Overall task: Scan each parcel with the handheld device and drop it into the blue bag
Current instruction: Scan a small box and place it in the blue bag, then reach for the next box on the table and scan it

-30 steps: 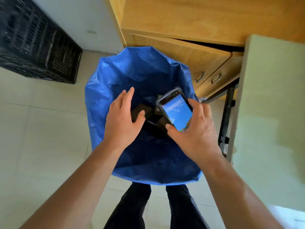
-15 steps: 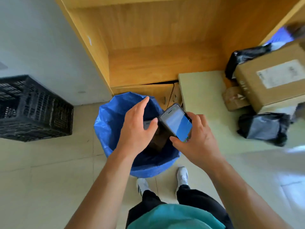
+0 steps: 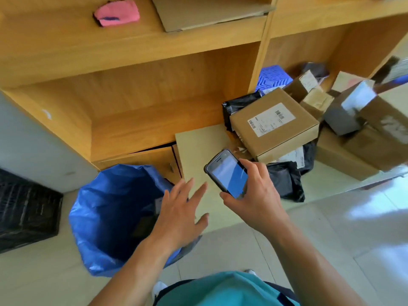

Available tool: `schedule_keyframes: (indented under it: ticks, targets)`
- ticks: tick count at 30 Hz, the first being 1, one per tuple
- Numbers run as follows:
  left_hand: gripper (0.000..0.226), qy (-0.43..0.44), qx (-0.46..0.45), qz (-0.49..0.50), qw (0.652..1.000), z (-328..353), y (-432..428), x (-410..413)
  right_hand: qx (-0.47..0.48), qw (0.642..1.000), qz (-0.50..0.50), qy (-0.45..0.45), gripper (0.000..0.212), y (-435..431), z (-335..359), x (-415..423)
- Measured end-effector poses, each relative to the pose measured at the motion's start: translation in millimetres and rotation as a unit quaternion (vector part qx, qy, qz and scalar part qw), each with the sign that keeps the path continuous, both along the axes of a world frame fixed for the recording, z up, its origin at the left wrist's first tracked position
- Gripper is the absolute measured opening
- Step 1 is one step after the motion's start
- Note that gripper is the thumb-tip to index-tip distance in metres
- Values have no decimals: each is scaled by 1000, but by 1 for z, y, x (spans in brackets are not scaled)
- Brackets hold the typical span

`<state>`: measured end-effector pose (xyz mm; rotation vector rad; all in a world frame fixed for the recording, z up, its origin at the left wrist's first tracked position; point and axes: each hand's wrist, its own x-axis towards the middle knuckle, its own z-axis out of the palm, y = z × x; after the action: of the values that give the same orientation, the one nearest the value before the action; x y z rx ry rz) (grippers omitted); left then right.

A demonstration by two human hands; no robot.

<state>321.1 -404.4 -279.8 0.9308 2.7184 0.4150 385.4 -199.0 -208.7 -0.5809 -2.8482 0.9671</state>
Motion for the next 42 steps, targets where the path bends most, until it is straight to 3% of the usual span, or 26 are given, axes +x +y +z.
schedule_keyframes:
  ticks: [4, 10, 14, 19, 28, 37, 42]
  targets:
    - [75, 9, -40, -12, 999, -3, 84, 11, 0, 999, -38, -20, 88, 84, -8, 35]
    - [75, 26, -6, -14, 1000, -14, 168, 20, -20, 994, -92, -47, 90, 166, -22, 79]
    - [76, 10, -10, -2, 1000, -20, 184, 31, -49, 990, -116, -58, 92, 186, -29, 85]
    - [98, 32, 17, 28, 999, -27, 199, 6, -52, 987, -127, -84, 89, 196, -35, 78]
    - [99, 64, -11, -16, 998, -35, 258, -45, -51, 983, -147, -102, 89, 231, -31, 64]
    - [84, 106, -91, 43, 989, -49, 295, -92, -62, 988, -77, -118, 90, 292, -35, 30]
    - [70, 70, -90, 140, 984, -58, 310, -111, -58, 988, -58, -129, 91, 329, -37, 15]
